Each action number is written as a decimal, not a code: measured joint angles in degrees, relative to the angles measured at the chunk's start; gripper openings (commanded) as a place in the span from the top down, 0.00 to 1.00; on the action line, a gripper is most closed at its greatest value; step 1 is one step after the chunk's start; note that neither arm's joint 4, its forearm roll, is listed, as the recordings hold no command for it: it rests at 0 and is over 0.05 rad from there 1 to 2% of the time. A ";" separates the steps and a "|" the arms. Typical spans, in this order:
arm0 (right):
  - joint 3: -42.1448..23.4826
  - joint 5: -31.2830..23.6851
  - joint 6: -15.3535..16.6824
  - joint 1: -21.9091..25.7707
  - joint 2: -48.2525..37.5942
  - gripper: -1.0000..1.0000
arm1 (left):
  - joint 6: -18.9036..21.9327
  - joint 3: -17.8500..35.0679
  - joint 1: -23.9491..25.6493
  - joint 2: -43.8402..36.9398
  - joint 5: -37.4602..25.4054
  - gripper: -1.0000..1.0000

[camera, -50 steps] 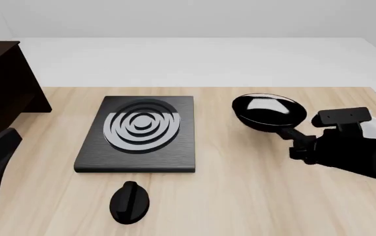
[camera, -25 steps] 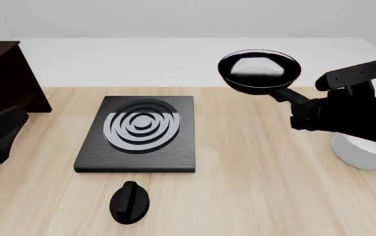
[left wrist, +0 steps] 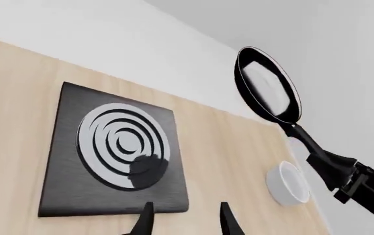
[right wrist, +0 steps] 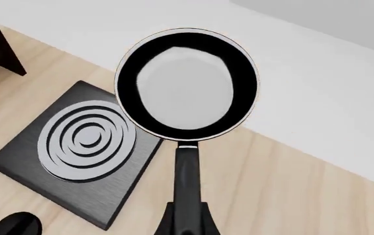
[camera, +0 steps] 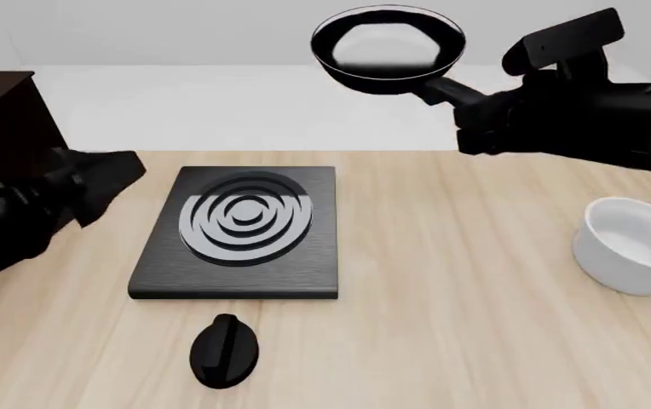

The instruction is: Put the frying pan on the cabinet shelf.

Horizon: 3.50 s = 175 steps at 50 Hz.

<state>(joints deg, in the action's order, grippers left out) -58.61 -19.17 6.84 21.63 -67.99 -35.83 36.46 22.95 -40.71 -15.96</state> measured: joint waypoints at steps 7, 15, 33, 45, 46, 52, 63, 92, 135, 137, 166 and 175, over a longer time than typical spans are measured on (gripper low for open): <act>-3.81 -0.44 0.53 2.55 -1.65 1.00 | -4.45 0.00 2.58 -1.08 1.17 0.00; -6.78 -0.11 1.18 6.04 -3.06 1.00 | -8.26 0.73 2.83 -0.15 1.66 0.00; -8.42 5.58 1.34 15.02 -6.35 1.00 | -13.44 -0.07 4.77 1.91 2.61 0.00; -9.36 8.23 -0.59 21.45 -9.03 1.00 | -14.63 -0.31 4.86 2.90 2.75 0.00; -9.36 8.47 -0.74 21.92 -9.20 1.00 | -14.71 -0.27 4.86 3.00 2.73 0.00; -9.42 9.68 -1.47 24.22 -10.16 1.00 | -15.08 -0.12 4.96 3.47 2.61 0.00; -9.55 11.65 -2.09 26.85 -11.75 1.00 | -15.65 -0.11 5.14 4.08 2.78 0.00; -10.04 17.27 -4.56 31.09 -15.50 1.00 | -16.03 -0.56 5.34 4.48 3.33 0.00; -8.28 19.30 -5.12 35.28 -16.29 1.00 | -15.75 -0.20 6.97 4.46 3.16 0.00; -8.19 19.41 -5.10 35.44 -16.23 1.00 | -15.73 -0.23 6.98 4.42 3.19 0.00; -7.78 19.65 -4.52 38.24 -15.63 1.00 | -15.16 -0.47 6.38 3.93 3.63 0.00; -7.47 19.77 -4.44 38.47 -15.49 1.00 | -15.07 -0.72 6.44 3.87 3.89 0.00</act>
<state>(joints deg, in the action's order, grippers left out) -66.07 0.60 2.40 60.10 -83.48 -50.90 35.74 29.39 -36.84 -12.08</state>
